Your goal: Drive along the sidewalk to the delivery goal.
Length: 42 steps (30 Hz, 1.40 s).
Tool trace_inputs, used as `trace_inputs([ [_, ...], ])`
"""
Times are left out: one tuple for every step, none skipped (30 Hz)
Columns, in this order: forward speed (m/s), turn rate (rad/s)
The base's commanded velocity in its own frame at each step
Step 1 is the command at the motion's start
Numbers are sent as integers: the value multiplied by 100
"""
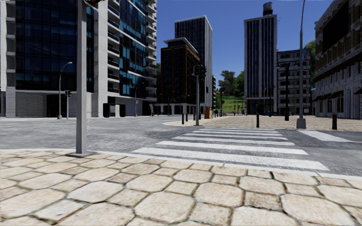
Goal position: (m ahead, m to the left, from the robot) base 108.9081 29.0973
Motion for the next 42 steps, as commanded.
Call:
trace_inputs([
  [200, -24],
  [200, -24],
  [200, -24],
  [200, -24],
  [200, -24],
  [200, -25],
  [200, -25],
  [200, -25],
  [200, -25],
  [200, -26],
  [200, -26],
  [200, -26],
  [200, -28],
  [200, -29],
  [200, -30],
  [200, -30],
  [200, -30],
  [200, -30],
  [200, -30],
  [200, -30],
  [200, -30],
  [200, -30],
  [200, -30],
  [200, -30],
  [200, -30],
  [200, -31],
  [200, -32],
  [200, -32],
  [200, -32],
  [200, -32],
  [200, -32],
  [200, -32],
  [200, -32],
  [200, -32],
  [200, -32],
  [200, -32],
  [193, -32],
  [181, -32],
  [167, -32],
  [167, -32],
  [161, -32],
  [159, -32],
])
